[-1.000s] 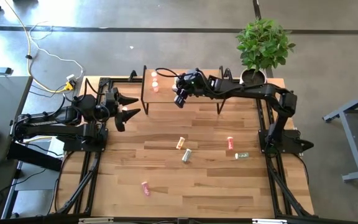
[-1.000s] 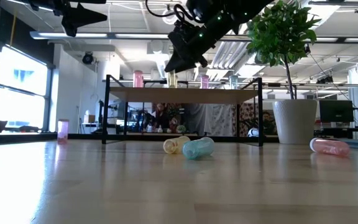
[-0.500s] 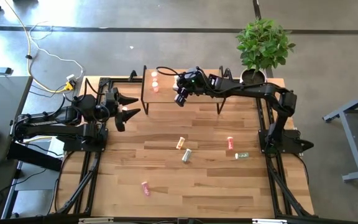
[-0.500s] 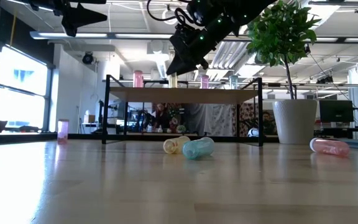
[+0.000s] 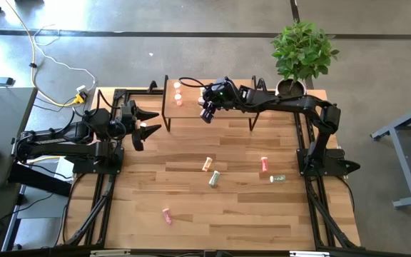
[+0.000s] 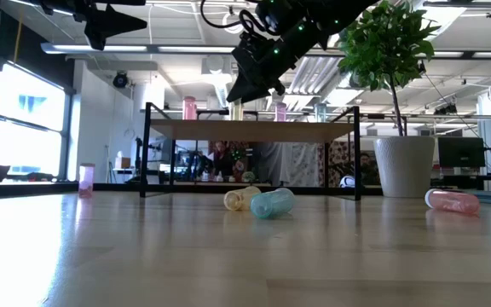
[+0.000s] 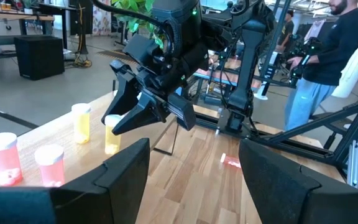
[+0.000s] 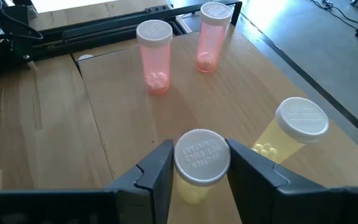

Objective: Pick and place medicine bottles onto shelf by color
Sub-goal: Put the bottom yellow pill bottle aligned with the yellow pill bottle on the shelf, then put the right blue pill bottle on the shelf aligned with the blue pill bottle

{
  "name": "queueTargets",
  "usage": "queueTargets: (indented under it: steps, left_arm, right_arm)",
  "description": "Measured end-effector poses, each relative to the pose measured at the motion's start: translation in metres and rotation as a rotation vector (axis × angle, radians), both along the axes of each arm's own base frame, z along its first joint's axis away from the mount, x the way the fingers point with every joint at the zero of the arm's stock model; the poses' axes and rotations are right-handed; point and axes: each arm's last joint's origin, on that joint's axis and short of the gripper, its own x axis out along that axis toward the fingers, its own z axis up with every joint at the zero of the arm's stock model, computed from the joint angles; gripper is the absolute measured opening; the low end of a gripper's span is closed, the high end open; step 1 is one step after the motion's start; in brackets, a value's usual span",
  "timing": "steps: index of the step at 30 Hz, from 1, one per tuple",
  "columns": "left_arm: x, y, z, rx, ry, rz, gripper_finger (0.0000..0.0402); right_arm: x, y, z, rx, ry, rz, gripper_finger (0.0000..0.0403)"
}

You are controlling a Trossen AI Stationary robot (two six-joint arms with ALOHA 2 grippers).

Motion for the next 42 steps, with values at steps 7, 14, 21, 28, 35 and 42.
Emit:
queueTargets:
  steps: [7,14,21,28,35,42]
  left_arm:
    - [0.0001,0.0,0.0,0.0,0.0,0.0,0.0239]
    - [0.0,0.0,0.0,0.0,0.0,0.0,0.0239]
    - [0.0001,0.0,-0.0001,0.0,0.0,0.0,0.0239]
    - [0.0,0.0,-0.0001,0.0,0.001,0.0,0.0239]
    - [0.0,0.0,-0.0005,-0.001,0.005,-0.001,0.0239]
    - [-0.0003,-0.0001,-0.0036,-0.01,0.037,-0.001,0.0239]
  right_arm:
    - [0.0,0.0,0.0,0.002,-0.001,-0.003,0.0135]
    - [-0.0001,-0.0003,0.0,0.001,-0.001,-0.014,0.0135]
    - [-0.0001,-0.0003,0.0,0.017,-0.009,-0.023,0.0136]
    - [-0.0001,-0.0005,0.0007,0.01,-0.011,-0.03,0.0163]
    - [0.0001,-0.0016,0.0033,-0.013,-0.021,-0.057,0.0181]
    - [-0.0009,-0.0011,0.0076,-0.019,-0.038,-0.057,0.0181]
